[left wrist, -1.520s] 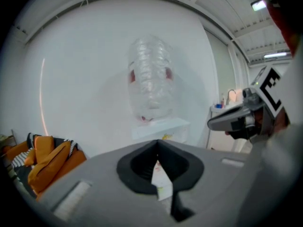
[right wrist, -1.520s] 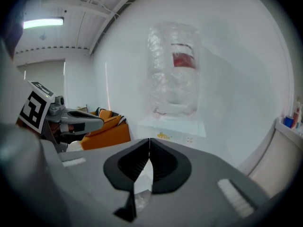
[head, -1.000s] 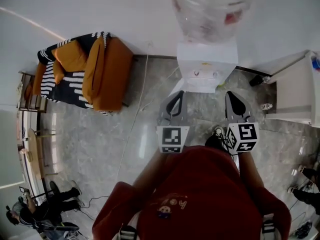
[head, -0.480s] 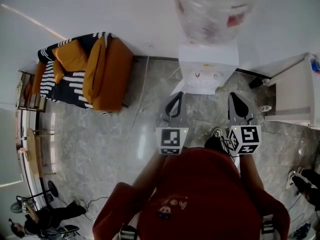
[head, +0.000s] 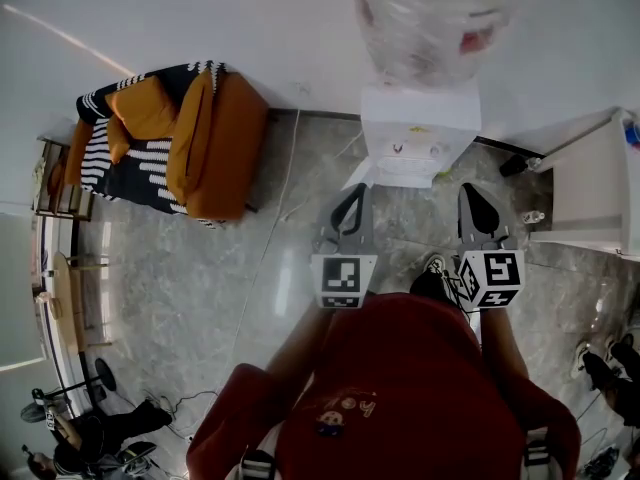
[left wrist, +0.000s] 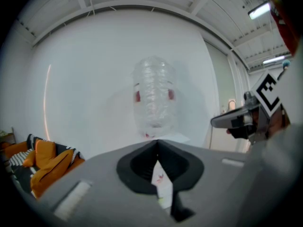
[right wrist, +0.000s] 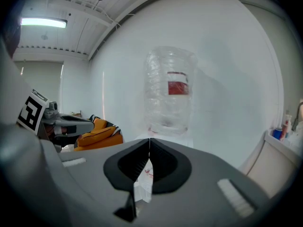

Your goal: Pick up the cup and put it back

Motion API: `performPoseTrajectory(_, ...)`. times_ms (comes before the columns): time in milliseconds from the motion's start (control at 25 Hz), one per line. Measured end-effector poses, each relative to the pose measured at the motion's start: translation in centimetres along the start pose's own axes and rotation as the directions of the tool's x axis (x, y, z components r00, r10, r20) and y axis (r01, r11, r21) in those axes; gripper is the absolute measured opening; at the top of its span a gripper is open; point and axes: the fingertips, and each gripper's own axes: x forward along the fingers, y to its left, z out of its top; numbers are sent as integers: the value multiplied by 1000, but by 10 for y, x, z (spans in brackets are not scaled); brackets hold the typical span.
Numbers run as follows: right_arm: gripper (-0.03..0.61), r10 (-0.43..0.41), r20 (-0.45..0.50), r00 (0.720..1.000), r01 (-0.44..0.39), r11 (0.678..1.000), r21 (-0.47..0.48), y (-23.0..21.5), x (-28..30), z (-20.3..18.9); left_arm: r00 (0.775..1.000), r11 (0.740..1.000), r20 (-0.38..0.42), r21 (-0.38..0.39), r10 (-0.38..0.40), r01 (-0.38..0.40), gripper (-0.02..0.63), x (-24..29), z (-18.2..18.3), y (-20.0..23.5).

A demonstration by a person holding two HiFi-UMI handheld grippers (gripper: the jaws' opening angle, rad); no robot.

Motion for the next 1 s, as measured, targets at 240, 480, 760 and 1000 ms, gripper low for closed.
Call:
performPoseTrajectory(240, 3, -9, 4, 1000, 9, 1000, 6, -3, 2, 0, 1000, 1000, 4, 7, 2, -2, 1, -1, 2, 2)
performPoseTrajectory(480, 3, -8, 2, 1000, 8, 1000, 6, -3, 4, 0, 1000, 1000, -6, 2, 9, -9, 2, 0, 0, 6)
performPoseTrajectory(760, 3, -8, 4, 1000, 8, 1000, 9, -6, 4, -1, 1000, 1000, 14, 7, 26, -26, 1, 1, 2, 6)
performPoseTrajectory(1000, 3, -5, 2, 1000, 5, 1000, 10, -9, 4, -1, 1000, 1000, -3, 7, 23, -23, 2, 2, 1, 7)
